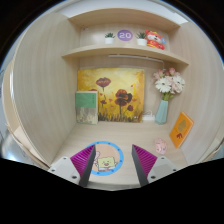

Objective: Arrange mouse

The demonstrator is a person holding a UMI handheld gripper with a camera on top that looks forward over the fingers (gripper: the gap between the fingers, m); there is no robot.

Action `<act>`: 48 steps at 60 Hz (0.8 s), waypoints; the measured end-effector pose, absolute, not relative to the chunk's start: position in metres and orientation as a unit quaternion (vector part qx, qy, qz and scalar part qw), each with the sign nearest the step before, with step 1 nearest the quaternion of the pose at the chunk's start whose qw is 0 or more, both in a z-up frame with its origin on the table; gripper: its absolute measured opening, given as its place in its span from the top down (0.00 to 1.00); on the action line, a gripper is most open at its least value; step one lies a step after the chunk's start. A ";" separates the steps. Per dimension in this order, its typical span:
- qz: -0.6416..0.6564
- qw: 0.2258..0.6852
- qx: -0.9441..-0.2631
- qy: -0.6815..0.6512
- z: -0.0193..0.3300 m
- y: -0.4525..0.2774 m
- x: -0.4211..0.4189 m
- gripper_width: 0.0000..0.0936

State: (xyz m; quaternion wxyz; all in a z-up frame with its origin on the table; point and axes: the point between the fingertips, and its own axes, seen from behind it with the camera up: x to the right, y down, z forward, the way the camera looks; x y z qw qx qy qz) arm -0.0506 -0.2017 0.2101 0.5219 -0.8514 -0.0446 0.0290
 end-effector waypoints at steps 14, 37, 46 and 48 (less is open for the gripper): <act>0.007 0.493 -0.870 -0.019 0.152 -0.194 0.001 0.22; -0.049 0.409 -0.911 0.031 0.035 -0.159 0.151 0.24; -0.050 0.395 -0.917 0.028 0.009 -0.118 0.179 0.24; -0.050 0.395 -0.917 0.025 0.005 -0.107 0.183 0.23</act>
